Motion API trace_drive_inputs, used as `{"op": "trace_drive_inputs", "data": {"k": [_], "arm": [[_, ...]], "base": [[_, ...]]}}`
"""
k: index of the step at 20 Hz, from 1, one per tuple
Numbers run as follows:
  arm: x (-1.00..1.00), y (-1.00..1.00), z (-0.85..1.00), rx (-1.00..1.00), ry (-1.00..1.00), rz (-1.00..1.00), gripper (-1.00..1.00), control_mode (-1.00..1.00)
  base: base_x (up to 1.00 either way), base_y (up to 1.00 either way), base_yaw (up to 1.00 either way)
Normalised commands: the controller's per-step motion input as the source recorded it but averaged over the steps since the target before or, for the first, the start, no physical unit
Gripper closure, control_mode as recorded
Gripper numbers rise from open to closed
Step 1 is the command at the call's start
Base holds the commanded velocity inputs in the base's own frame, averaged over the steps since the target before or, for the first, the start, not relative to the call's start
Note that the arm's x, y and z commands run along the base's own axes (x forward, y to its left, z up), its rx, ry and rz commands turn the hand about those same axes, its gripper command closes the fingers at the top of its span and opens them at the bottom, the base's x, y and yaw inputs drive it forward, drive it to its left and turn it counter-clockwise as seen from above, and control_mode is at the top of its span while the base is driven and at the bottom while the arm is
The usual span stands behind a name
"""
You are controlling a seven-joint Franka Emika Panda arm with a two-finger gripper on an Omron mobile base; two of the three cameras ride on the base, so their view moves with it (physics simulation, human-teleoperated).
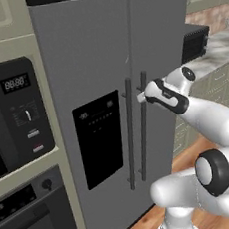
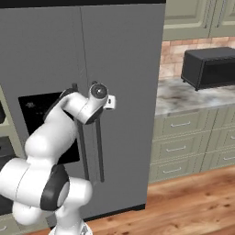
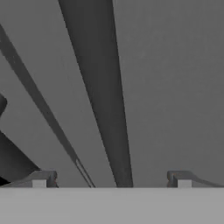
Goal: Open the fridge, remove the pear, broccoli, and shrimp, and place them on any counter.
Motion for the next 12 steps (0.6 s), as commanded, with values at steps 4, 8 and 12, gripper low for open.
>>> {"op": "trace_drive_inputs", "data": {"k": [4,8,12], "arm": [[0.67,0.0,-0.01,0.1,0.0,0.0,-1.0,-1.0],[0.38,0.03,-0.14,0.08,0.0,0.0,-1.0,-1.0],[0.1,0.26,-0.28,0.05,-0.01,0.0,-1.0,-1.0]], "base": [[0.0,0.0,0.0],[0.0,0.0,0.0],[0.0,0.0,0.0]]}}
